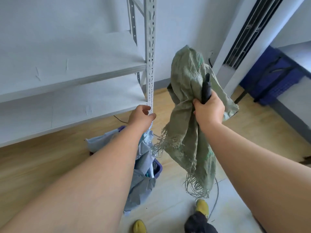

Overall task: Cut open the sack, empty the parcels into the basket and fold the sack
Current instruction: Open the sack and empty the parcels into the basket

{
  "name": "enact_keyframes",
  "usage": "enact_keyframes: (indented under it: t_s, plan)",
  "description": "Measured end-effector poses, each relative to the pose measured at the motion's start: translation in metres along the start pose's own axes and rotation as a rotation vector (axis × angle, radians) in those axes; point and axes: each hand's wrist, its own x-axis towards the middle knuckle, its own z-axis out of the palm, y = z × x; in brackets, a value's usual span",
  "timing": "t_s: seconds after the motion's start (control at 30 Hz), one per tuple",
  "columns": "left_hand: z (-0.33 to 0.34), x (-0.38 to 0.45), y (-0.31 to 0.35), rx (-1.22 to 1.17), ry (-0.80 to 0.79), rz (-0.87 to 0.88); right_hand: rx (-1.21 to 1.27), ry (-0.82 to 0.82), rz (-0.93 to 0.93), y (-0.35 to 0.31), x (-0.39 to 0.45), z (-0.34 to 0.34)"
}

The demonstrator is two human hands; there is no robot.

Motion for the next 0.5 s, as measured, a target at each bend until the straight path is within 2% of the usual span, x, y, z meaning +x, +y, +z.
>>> enact_keyframes:
  t_s: [0.17,0.33,0.5]
  plan:
    - [0.049,0.031,0.011,-0.043,0.012,-0.083,-0.053,-0.047,-0.022,0.035,0.056,-0.004]
    - [0.110,0.057,0.031,-0.110,0.089,-0.199,-0.108,-0.177,-0.051,0.068,0.127,-0.012]
    - [0.173,0.079,0.054,-0.118,0.093,-0.205,-0.193,-0.321,-0.112,0.092,0.187,-0.010]
